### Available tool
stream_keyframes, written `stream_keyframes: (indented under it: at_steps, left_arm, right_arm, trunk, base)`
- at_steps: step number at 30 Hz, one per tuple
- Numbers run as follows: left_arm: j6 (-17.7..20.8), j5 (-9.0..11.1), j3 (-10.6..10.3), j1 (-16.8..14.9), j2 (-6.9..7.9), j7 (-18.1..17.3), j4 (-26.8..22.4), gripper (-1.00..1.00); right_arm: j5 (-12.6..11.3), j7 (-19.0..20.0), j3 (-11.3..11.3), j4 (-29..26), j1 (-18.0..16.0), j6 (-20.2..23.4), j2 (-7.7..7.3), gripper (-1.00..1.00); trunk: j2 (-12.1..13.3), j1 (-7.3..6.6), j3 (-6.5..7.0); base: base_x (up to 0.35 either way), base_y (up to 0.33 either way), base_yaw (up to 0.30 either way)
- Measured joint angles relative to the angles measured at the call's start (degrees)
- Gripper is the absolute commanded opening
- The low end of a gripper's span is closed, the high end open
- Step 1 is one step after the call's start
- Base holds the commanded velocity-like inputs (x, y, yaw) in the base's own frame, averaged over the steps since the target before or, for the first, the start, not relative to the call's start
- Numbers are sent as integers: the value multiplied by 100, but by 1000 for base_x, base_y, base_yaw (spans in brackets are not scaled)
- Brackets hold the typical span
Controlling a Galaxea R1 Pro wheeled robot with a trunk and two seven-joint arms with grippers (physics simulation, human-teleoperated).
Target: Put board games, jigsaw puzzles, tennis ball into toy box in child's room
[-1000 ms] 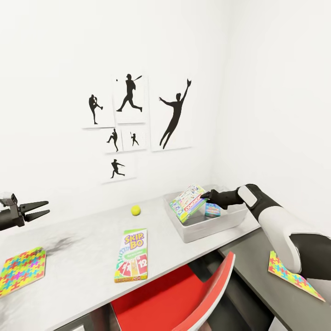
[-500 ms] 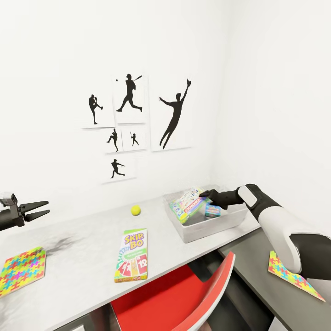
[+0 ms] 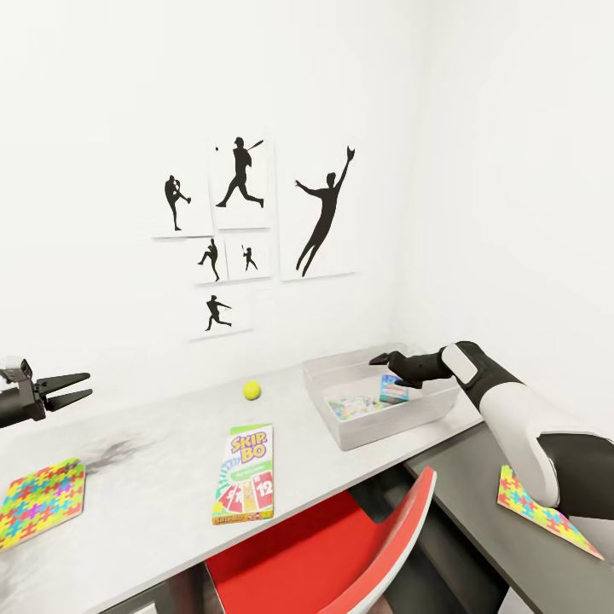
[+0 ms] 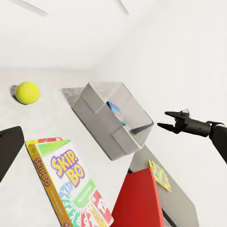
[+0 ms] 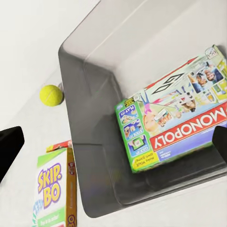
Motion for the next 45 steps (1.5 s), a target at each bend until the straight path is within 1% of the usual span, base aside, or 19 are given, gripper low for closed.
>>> stream_keyframes:
  at_steps: [28,45]
  left_arm:
    - [0,-3,0,0,-8,0,0,100]
    - [8,-8,-17,0,-17,0,0,100]
  right_arm:
    - [8,-7,0,-53,0,-26,-1,100]
    - [9,-15,-1,-79,0,-49,5,100]
  trunk:
    - [0,0,0]
    - [681,-373,305]
  base:
    - [0,0,0]
    - [0,0,0]
